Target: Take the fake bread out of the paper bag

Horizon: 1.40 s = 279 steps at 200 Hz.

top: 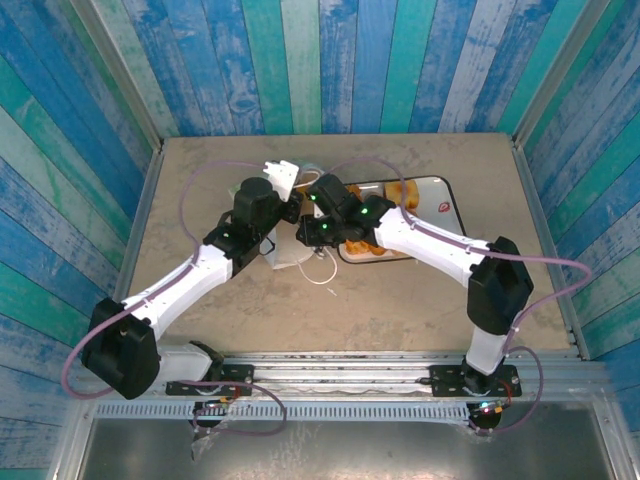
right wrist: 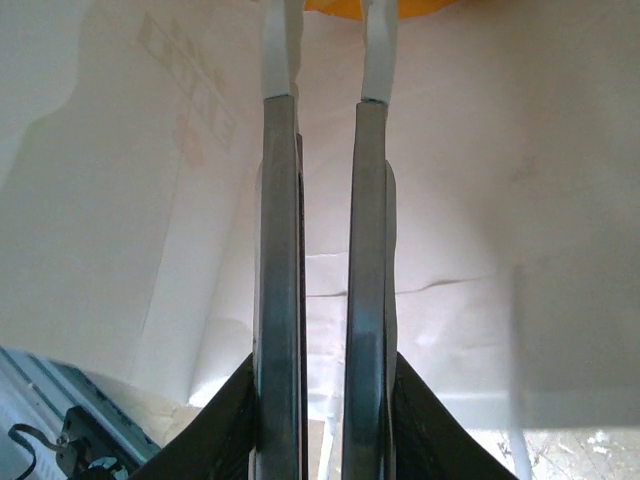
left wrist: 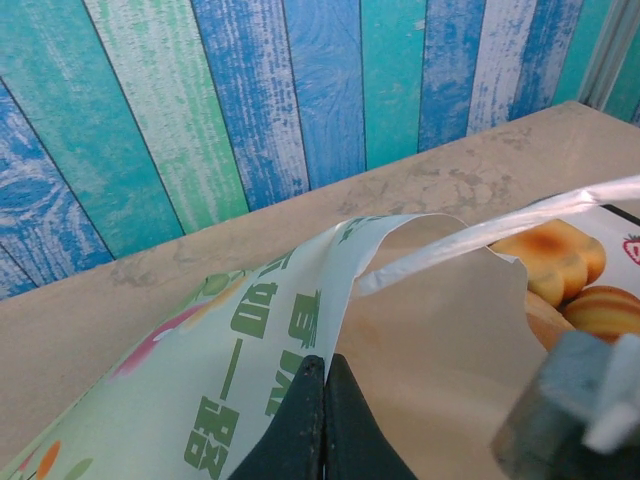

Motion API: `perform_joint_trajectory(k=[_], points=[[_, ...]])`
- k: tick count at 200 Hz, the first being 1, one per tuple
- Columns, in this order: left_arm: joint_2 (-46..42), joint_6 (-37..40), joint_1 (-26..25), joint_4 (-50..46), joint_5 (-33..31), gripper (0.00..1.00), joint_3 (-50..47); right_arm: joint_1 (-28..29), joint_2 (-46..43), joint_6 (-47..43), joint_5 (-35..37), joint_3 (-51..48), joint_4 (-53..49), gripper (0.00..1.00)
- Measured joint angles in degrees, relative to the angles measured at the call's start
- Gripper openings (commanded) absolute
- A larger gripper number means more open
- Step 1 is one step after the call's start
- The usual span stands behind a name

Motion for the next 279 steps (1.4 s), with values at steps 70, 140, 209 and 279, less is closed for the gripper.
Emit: perform_joint_trajectory(k=[70,140,209,279], points=[[0.0,-0.44,-0.07,0.0,-4.46,0.0,0.0,0.0,-4.35,-1.2,-1.03,-2.95,-2.56,0.0],[0.5,-1.79,-0.07,0.0,-9.51,0.0,0.0,0.0,-11.37,-1.4,-2.14,-8.63,-4.76,0.01],[1.55,-3.96,-0.09,0.04,-14.51,0.0,0.26,0.0,-17.92,-1.31,-2.32,-12.02,-5.6,0.01],[3.5,-5.25,0.07,0.0,-18.25,0.0,2.32,0.0,-25.33,-0.24,-1.38,-16.15,-7.89,0.0]])
